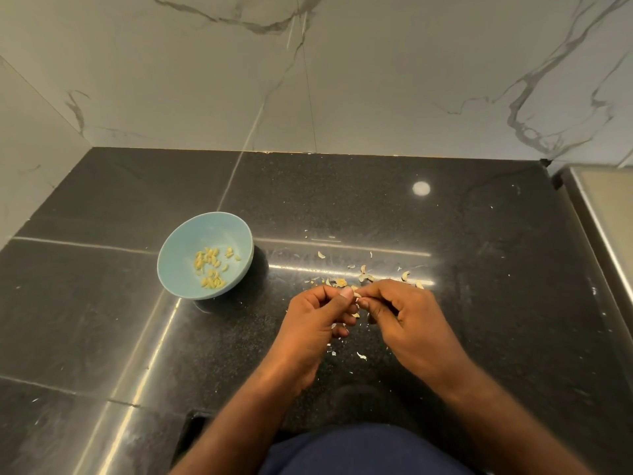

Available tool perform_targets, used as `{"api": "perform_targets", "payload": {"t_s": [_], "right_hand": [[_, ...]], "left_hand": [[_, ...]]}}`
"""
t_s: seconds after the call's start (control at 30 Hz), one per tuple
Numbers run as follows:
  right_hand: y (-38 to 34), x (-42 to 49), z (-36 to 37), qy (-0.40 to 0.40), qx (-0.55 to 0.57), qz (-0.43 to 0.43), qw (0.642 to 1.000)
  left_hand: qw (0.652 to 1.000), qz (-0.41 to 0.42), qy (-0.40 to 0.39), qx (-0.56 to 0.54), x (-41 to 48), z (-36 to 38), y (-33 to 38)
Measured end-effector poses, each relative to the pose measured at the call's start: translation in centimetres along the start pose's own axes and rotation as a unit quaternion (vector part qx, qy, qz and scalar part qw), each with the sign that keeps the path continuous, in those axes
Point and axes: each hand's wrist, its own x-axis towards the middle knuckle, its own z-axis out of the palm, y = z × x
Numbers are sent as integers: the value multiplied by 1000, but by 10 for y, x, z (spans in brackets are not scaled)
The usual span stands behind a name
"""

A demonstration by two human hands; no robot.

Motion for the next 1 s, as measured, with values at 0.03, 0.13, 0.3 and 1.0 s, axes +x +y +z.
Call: {"api": "perform_targets", "payload": {"t_s": [0.03,0.13,0.3,1.0], "right_hand": [[1,0,0,1,4,10,1000],[2,-2,-2,28,0,41,999],[4,-3,-10,85,-36,50,994],[-6,5,9,-151,227,260,926]], "left_hand": [[1000,12,5,20,-1,0,-1],[999,26,26,27,-1,0,-4],[998,24,39,36,-1,0,-6],[809,264,-57,523,2,-22,-11]]}}
